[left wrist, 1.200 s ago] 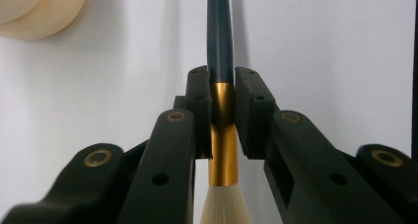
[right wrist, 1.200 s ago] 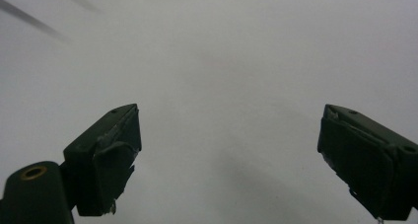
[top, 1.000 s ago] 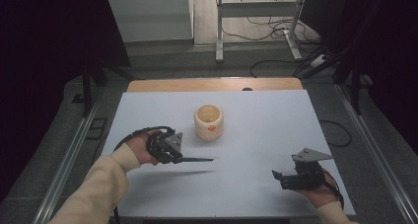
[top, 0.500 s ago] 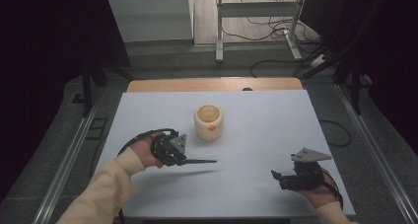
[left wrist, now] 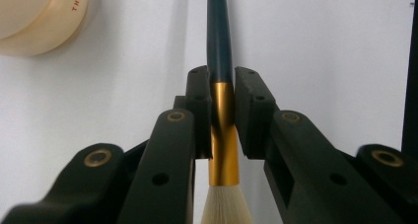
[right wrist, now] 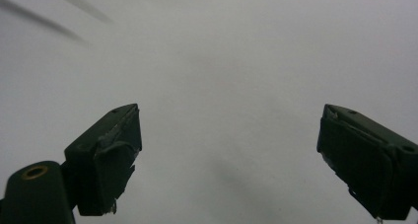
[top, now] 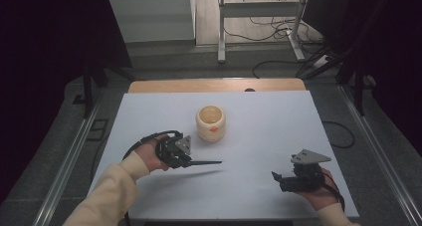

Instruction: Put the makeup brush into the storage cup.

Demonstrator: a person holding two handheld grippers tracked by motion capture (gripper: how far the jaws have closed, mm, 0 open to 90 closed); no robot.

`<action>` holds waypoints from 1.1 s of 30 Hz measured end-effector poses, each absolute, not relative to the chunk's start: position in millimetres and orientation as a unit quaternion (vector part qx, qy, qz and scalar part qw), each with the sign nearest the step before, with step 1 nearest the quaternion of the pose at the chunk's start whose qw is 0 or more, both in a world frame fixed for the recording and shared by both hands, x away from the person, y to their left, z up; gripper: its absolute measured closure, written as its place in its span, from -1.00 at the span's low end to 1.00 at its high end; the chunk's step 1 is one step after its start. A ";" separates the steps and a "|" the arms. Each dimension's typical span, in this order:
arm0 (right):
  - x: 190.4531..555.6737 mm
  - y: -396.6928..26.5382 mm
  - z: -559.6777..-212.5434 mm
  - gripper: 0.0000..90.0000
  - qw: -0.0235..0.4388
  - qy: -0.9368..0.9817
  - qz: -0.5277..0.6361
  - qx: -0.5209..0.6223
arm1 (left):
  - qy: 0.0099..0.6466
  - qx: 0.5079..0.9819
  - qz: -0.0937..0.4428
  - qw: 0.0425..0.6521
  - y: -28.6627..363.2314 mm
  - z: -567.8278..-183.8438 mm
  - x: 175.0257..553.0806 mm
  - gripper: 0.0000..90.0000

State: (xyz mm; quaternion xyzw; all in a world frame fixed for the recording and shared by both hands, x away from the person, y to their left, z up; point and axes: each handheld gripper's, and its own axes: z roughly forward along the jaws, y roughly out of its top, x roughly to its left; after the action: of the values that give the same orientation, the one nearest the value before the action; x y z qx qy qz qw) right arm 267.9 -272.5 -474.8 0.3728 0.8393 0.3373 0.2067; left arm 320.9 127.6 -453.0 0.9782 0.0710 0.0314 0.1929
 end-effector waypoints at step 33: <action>270.1 -206.0 -470.7 -0.75 0.244 0.884 0.295 0.269 | 0.078 0.976 0.030 0.200 103.9 -450.9 318.9 0.74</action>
State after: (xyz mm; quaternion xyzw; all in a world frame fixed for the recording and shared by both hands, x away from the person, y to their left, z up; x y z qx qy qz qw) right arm 270.1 -206.0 -470.7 0.2686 0.8838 0.2954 0.2439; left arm 318.9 103.9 -450.9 0.9763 0.0780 0.0295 0.1998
